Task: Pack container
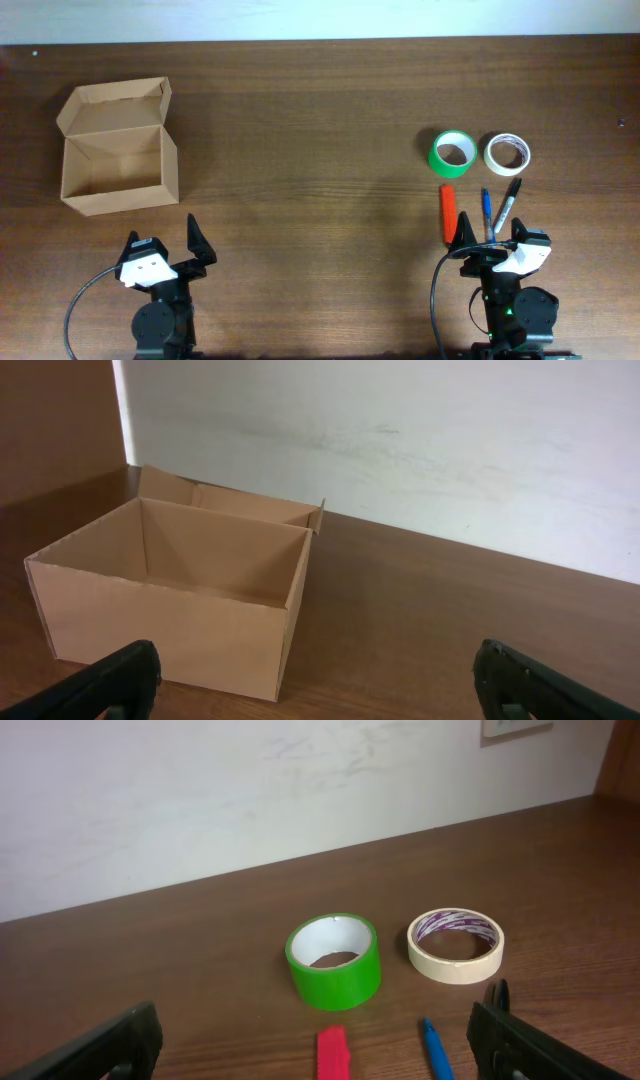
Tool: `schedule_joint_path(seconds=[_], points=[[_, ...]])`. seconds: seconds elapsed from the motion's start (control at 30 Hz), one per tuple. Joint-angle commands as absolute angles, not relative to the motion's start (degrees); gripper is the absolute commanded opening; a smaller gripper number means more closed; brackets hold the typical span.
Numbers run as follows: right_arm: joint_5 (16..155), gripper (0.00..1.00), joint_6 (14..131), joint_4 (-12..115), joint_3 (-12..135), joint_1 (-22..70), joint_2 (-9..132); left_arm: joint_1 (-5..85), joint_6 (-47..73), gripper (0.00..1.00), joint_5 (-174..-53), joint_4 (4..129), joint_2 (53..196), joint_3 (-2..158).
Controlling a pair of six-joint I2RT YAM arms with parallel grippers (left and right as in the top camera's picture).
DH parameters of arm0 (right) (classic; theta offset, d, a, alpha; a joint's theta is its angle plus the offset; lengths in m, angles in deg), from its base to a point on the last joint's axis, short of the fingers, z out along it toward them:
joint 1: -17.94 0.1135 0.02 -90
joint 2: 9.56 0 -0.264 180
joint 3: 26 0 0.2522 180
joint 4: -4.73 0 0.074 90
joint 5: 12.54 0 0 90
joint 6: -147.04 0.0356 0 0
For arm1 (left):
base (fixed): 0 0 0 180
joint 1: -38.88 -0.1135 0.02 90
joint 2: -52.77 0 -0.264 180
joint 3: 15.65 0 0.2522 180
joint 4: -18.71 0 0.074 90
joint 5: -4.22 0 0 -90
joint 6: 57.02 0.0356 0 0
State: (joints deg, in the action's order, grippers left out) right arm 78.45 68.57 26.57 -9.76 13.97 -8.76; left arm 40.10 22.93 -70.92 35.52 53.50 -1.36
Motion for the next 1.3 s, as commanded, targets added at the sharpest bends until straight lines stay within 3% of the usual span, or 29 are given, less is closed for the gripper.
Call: schedule_joint_path(seconds=[0.0,0.77,1.0,1.27], points=[[78.76,0.99,68.39,26.33,-10.33,14.17,-9.35,40.27,23.46,1.00,-70.97,35.89,53.07,-1.38],[78.76,0.99,68.41,26.35,-10.33,14.17,-9.37,40.23,23.44,1.00,-70.92,34.80,53.07,-1.38],[79.70,0.99,68.41,25.82,-10.33,14.17,-9.37,40.23,23.44,1.00,-74.64,24.46,53.07,0.15],[82.11,0.99,68.96,26.06,-8.34,14.15,-8.72,40.23,23.24,1.00,-78.20,32.81,59.51,10.95]])
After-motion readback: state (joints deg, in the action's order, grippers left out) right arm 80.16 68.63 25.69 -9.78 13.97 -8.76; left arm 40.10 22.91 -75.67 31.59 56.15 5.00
